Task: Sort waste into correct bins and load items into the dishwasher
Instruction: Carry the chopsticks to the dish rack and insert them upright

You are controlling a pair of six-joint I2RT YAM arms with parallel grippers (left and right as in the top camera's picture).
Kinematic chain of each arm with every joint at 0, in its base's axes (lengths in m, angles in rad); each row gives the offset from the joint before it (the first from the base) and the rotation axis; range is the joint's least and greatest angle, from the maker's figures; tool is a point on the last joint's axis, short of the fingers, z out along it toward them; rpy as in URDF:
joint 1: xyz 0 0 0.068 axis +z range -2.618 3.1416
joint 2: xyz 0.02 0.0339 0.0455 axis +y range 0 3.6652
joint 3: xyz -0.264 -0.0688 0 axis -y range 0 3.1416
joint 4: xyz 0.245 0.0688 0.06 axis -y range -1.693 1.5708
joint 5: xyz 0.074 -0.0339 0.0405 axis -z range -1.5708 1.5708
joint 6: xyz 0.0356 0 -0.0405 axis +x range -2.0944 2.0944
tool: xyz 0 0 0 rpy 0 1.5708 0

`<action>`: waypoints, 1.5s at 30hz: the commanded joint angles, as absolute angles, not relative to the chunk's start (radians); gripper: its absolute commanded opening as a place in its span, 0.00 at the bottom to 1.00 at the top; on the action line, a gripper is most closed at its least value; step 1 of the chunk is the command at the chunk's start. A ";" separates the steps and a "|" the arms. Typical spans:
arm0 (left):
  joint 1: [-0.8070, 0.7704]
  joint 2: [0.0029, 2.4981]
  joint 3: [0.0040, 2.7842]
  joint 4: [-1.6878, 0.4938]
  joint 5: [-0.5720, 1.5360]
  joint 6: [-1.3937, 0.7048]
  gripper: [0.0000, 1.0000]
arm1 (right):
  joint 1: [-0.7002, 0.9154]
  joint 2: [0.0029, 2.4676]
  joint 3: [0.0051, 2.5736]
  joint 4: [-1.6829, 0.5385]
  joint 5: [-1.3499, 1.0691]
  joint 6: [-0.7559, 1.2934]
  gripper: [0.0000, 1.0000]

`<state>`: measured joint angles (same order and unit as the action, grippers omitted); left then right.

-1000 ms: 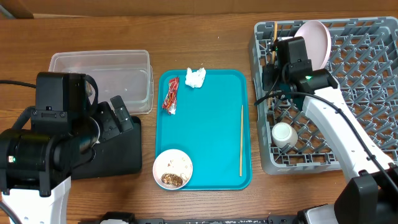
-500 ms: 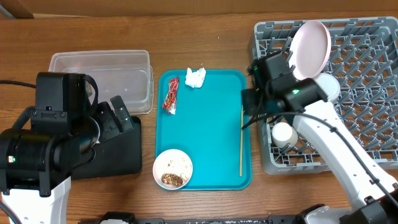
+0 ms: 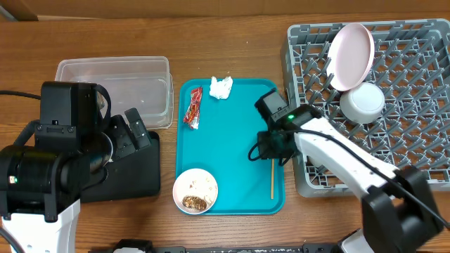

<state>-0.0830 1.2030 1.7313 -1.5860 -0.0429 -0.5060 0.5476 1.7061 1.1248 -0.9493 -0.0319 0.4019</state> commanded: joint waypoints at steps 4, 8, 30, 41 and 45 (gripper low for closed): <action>-0.078 1.206 1.741 -1.585 -0.062 -0.520 1.00 | 0.550 1.777 1.111 -0.932 -0.048 0.428 0.42; -0.078 1.206 1.741 -1.585 -0.062 -0.520 1.00 | 0.556 1.819 1.111 -0.921 -0.055 0.427 0.39; -0.078 1.206 1.741 -1.585 -0.062 -0.520 1.00 | 0.558 1.782 1.341 -1.042 -0.054 0.411 0.04; -0.078 1.206 1.741 -1.585 -0.062 -0.520 1.00 | 0.342 1.649 1.599 -1.027 0.203 0.227 0.04; -0.078 1.206 1.741 -1.585 -0.062 -0.520 1.00 | 0.237 1.672 1.590 -0.942 0.190 0.141 0.04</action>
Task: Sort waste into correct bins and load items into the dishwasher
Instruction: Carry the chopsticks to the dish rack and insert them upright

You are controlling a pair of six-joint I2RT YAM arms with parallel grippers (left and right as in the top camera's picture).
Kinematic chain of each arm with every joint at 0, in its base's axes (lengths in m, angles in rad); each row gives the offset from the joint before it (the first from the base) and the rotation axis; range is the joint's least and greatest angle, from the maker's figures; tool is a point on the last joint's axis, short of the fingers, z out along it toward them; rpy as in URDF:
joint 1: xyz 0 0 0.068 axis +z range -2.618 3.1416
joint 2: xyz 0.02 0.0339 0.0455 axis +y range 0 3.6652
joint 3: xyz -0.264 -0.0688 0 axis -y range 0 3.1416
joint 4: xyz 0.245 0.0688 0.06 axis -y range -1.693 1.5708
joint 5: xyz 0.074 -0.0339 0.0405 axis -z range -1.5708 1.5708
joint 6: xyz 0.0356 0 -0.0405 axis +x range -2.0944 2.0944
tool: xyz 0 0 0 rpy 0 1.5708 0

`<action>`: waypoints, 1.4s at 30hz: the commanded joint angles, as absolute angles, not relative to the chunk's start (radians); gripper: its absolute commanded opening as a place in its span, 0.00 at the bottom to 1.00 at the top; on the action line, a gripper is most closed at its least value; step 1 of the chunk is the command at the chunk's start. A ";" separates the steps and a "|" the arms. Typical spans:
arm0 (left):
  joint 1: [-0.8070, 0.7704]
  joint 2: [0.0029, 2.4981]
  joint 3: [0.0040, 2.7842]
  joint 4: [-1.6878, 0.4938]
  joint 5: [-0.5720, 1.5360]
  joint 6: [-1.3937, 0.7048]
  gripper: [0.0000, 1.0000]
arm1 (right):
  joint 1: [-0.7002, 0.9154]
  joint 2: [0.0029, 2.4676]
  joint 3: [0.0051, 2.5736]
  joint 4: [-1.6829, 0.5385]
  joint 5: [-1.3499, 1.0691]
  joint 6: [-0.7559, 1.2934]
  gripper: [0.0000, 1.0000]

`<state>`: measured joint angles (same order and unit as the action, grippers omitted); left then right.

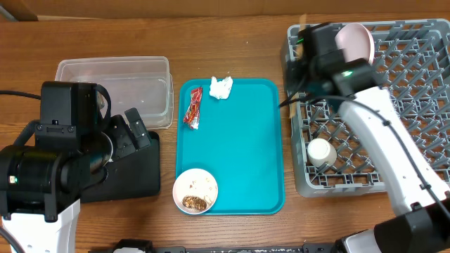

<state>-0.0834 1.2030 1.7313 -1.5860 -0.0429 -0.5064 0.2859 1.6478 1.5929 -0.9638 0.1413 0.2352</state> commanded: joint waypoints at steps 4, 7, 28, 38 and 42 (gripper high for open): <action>-0.078 1.206 1.741 -1.585 -0.062 -0.520 1.00 | 0.180 1.728 1.589 -0.895 0.178 0.070 0.04; -0.078 1.206 1.741 -1.585 -0.062 -0.520 1.00 | 0.173 1.770 1.589 -0.891 0.136 0.069 0.04; -0.078 1.206 1.741 -1.585 -0.062 -0.520 1.00 | 0.203 1.789 1.643 -0.997 0.086 0.057 0.60; -0.078 1.206 1.741 -1.585 -0.062 -0.520 1.00 | 0.203 1.538 1.755 -1.133 -0.128 0.079 0.60; -0.078 1.206 1.741 -1.585 -0.062 -0.520 1.00 | 0.203 1.419 1.755 -1.177 -0.270 0.079 1.00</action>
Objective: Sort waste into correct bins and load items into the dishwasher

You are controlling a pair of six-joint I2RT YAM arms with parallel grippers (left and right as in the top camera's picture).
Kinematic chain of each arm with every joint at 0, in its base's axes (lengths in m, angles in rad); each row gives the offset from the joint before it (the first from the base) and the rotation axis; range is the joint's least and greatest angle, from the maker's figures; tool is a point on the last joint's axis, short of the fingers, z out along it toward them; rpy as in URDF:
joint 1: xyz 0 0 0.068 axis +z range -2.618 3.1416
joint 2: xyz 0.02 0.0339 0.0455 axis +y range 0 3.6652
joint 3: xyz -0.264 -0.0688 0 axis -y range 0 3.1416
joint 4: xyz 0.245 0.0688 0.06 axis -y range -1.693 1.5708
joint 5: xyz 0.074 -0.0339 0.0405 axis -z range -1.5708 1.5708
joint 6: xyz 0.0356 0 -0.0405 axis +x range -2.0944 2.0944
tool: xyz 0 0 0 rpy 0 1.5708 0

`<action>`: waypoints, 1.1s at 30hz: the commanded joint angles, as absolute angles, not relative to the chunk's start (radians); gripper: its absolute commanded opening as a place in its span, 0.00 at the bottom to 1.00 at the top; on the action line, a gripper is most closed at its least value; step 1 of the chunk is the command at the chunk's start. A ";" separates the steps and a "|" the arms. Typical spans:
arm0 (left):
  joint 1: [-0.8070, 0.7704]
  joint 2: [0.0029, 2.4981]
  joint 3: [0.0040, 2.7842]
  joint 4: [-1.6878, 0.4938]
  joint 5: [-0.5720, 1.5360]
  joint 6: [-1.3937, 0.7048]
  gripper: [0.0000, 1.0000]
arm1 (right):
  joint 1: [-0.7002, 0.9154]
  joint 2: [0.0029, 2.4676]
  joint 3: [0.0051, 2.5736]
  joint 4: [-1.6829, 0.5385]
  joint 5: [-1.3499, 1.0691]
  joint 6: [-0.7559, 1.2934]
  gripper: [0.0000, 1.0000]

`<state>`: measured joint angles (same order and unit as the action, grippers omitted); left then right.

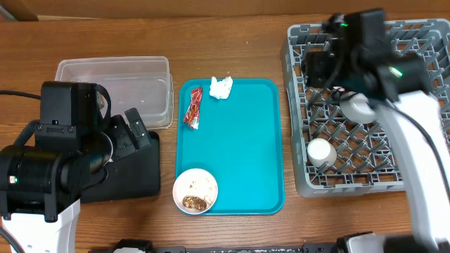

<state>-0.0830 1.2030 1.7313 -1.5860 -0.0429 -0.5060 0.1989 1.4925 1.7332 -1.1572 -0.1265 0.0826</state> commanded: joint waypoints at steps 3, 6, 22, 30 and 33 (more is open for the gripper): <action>-0.078 1.206 1.741 -1.585 -0.062 -0.520 1.00 | 0.203 1.351 1.755 -1.243 -0.373 0.080 1.00; -0.078 1.206 1.741 -1.585 -0.062 -0.520 1.00 | 0.203 1.307 1.755 -1.309 -0.408 0.082 1.00; -0.078 1.207 1.741 -1.585 -0.062 -0.520 1.00 | 0.175 1.192 1.754 -1.458 -0.234 -0.060 1.00; -0.078 1.211 1.741 -1.585 -0.062 -0.520 1.00 | 0.175 0.957 1.567 -1.133 -0.194 -0.061 1.00; -0.078 1.211 1.741 -1.585 -0.062 -0.520 1.00 | 0.175 0.832 1.415 -1.006 -0.192 -0.060 1.00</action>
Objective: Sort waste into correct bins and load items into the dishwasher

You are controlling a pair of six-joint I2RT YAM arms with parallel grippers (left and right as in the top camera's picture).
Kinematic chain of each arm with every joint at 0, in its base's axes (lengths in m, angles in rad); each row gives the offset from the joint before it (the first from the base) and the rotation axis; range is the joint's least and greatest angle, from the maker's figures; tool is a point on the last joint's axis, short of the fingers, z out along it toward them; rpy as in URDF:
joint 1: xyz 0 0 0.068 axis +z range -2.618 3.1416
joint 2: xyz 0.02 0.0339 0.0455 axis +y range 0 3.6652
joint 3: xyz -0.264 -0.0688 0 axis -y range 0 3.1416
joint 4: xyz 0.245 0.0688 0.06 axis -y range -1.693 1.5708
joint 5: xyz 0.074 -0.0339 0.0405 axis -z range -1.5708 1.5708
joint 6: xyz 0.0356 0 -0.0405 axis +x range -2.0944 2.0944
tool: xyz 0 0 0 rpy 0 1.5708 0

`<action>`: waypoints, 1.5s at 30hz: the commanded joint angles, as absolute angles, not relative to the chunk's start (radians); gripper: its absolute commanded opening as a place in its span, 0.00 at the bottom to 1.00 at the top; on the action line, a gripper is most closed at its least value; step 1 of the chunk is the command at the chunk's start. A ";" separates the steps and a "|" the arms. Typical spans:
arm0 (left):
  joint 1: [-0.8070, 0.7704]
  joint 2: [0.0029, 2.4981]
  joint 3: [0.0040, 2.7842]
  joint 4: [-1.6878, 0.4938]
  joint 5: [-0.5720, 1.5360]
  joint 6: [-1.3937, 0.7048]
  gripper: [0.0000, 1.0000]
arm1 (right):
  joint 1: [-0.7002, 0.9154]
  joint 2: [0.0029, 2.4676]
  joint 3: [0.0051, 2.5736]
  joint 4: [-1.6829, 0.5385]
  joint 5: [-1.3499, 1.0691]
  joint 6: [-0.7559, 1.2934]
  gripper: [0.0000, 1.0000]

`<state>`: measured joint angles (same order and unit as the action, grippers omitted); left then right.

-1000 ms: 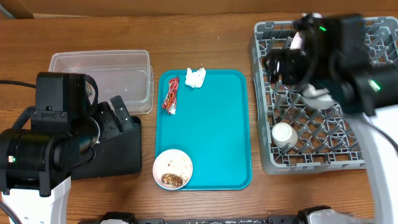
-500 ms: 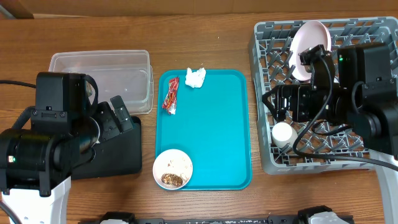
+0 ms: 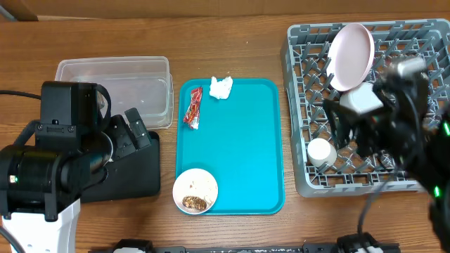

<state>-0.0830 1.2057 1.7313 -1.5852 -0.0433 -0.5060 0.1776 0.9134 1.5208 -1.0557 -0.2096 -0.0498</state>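
On the teal tray (image 3: 242, 140) lie a red wrapper (image 3: 193, 109), a crumpled white tissue (image 3: 221, 86) and a small white plate with food scraps (image 3: 195, 191). The grey dish rack (image 3: 309, 179) holds an upright pink plate (image 3: 351, 46), a white bowl (image 3: 362, 100) and a white cup (image 3: 320, 152). My right gripper (image 3: 343, 130) is motion-blurred over the rack's middle, beside the cup, so its jaws cannot be read. Over the black bin (image 3: 133, 176), my left gripper (image 3: 130, 132) stands open and holds nothing. No wooden stick shows.
A clear plastic bin (image 3: 116, 88) stands at the back left, behind the black bin. The left arm's bulky base fills the front left. The rack takes up the whole right side, next to the tray.
My right arm has moved from the rack's back edge toward the front right, over the rack's middle. The pink plate and white bowl show again. The left arm has not moved.
My right gripper was first down on the tray's right edge at a wooden stick. Then the stick was gone from the tray and the arm was at the rack's back left corner. It then stood over the rack's back, and now over its middle.
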 commanded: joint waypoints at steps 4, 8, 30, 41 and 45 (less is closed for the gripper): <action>-0.078 1.211 1.741 -1.585 -0.062 -0.520 1.00 | 0.175 0.682 1.219 -0.870 -0.195 -0.053 1.00; -0.078 1.211 1.741 -1.585 -0.062 -0.520 1.00 | 0.165 0.561 1.039 -0.740 -0.159 -0.053 1.00; -0.078 1.213 1.741 -1.585 -0.062 -0.520 1.00 | 0.096 0.035 0.167 -0.142 -0.187 -0.049 1.00; -0.078 1.216 1.741 -1.585 -0.062 -0.520 1.00 | 0.096 0.003 0.008 0.036 -0.209 -0.054 1.00; -0.078 1.216 1.741 -1.585 -0.062 -0.520 1.00 | 0.096 0.003 0.008 0.006 -0.210 -0.054 1.00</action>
